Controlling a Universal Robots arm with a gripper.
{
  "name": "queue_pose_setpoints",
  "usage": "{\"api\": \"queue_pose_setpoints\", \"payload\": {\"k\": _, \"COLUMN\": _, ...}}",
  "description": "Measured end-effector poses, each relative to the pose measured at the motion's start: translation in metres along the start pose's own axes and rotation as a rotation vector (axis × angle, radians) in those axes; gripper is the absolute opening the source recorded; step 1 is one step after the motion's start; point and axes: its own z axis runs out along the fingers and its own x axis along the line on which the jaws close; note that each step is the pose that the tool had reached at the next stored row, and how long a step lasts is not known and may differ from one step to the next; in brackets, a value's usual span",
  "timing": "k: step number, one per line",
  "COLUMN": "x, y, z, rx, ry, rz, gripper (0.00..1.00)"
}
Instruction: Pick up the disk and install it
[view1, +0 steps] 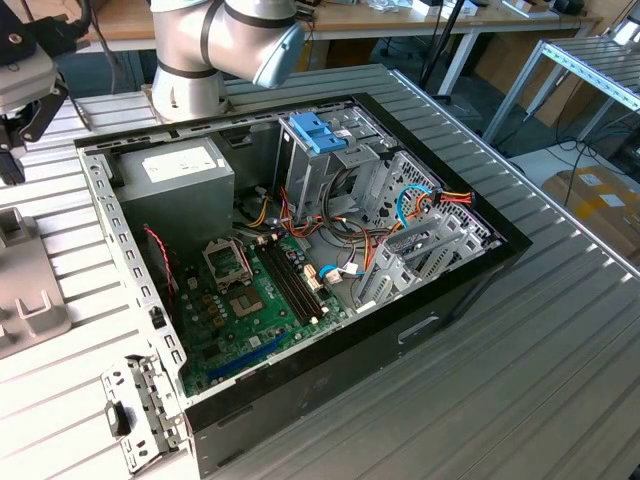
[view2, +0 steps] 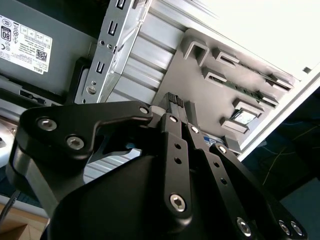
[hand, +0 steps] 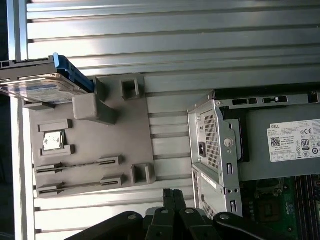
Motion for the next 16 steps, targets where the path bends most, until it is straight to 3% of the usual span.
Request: {"api": "queue_pose_setpoints", "payload": {"k": 16, "x": 0.0211, "y": -0.0016, "z": -0.0004, "rx": 0.0000, "ry": -0.0001, "rz": 0.000, "gripper": 0.11}}
